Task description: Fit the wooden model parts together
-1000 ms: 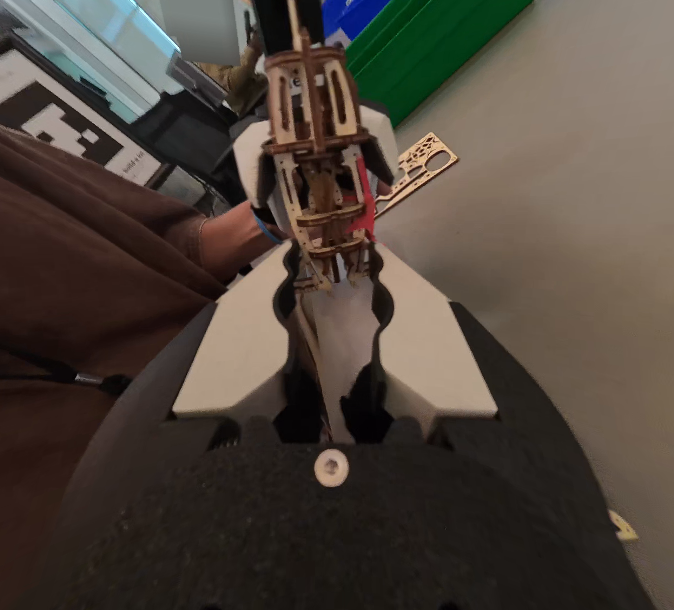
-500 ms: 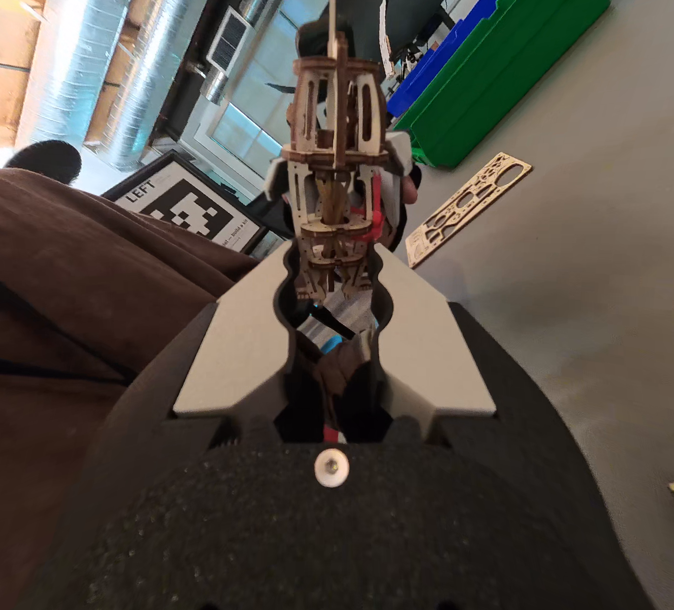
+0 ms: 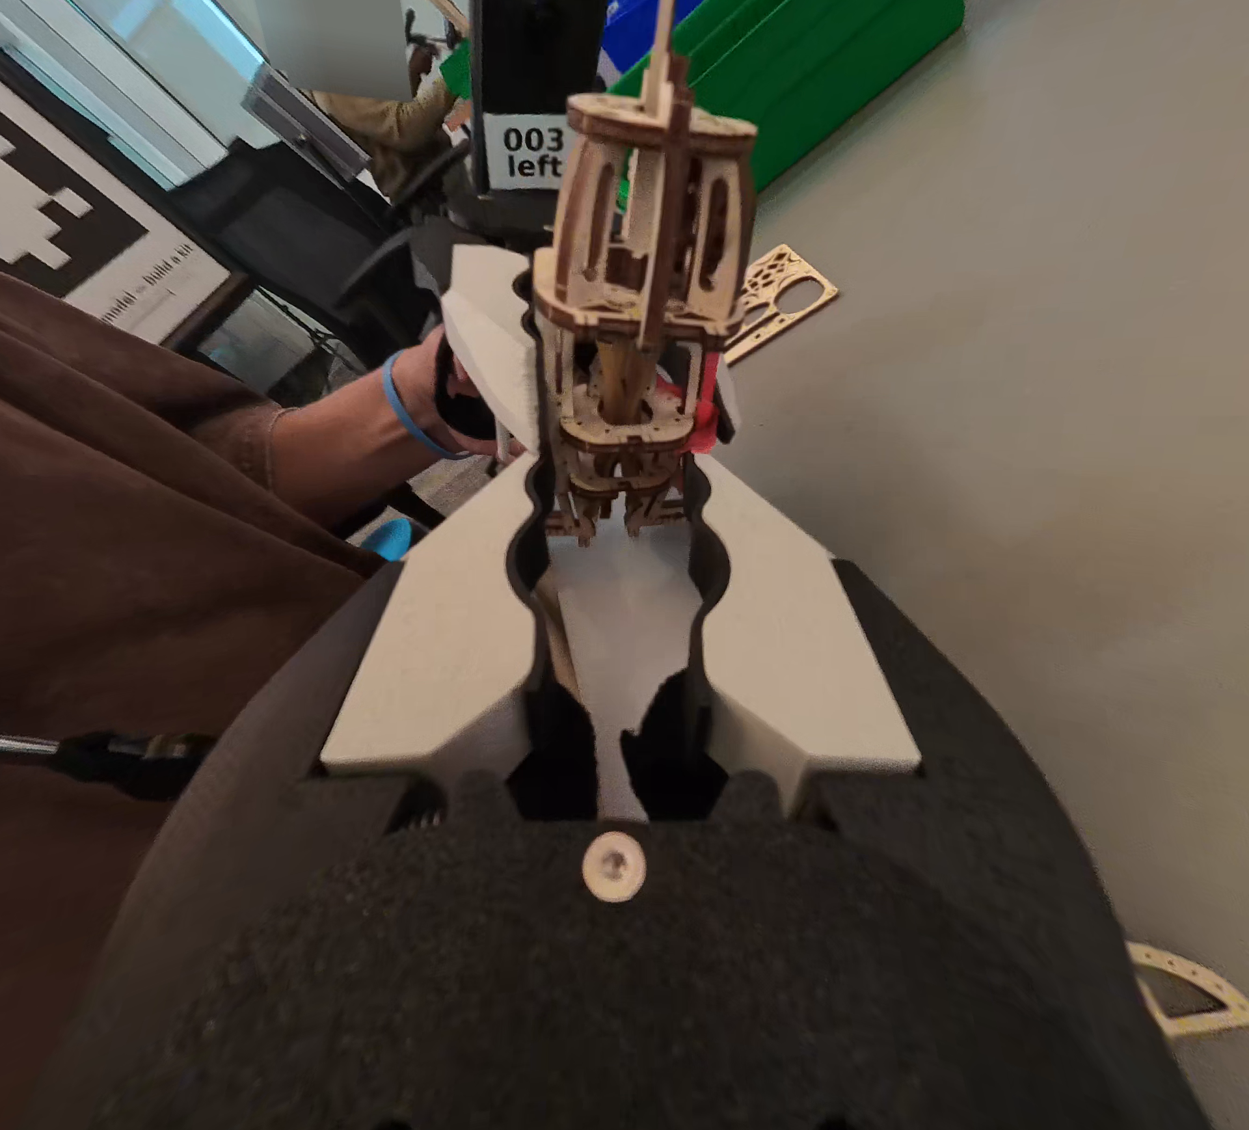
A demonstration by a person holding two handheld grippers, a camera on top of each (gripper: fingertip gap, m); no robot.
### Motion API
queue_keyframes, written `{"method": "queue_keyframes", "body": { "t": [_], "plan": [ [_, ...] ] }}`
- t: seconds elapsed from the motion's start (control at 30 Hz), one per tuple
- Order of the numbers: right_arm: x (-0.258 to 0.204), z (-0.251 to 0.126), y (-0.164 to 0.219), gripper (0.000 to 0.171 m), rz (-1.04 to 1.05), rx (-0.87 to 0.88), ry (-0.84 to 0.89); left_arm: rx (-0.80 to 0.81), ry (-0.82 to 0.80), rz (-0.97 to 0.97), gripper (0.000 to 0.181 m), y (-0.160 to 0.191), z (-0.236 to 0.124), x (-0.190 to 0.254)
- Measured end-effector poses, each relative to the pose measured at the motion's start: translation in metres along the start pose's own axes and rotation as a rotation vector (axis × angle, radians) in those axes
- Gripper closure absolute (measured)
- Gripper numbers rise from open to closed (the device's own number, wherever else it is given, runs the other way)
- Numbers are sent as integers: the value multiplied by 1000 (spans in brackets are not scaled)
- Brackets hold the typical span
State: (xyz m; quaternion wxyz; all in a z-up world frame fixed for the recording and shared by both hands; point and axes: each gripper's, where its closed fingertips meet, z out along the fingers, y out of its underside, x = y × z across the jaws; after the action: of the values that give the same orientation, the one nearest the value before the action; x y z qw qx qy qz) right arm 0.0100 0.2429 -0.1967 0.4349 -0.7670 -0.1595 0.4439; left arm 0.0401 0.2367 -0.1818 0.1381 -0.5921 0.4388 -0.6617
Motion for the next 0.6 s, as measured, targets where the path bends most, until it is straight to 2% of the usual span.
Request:
{"method": "queue_keyframes", "body": {
  "t": [0.2,0.27,0.33,0.4,0.47,0.53,0.6],
  "plan": [
    [0,-20,-10,133,62,97,-65,17,-10,33,138,-4,-3,4],
    [13,-41,-15,133,52,144,-13,47,-20,32,138,-8,-9,2],
    [39,-69,-14,134,35,137,117,112,-8,23,138,-16,-20,1],
    [80,-104,5,138,0,18,345,165,1,0,138,-22,-34,-2],
    [117,-140,39,142,-48,-178,568,181,-30,18,139,-25,-45,-8],
    [128,-156,68,142,-44,-303,616,188,-37,21,139,-26,-50,-11],
    [124,-151,77,142,-49,-303,579,192,-35,9,138,-26,-51,-15]
  ]
}}
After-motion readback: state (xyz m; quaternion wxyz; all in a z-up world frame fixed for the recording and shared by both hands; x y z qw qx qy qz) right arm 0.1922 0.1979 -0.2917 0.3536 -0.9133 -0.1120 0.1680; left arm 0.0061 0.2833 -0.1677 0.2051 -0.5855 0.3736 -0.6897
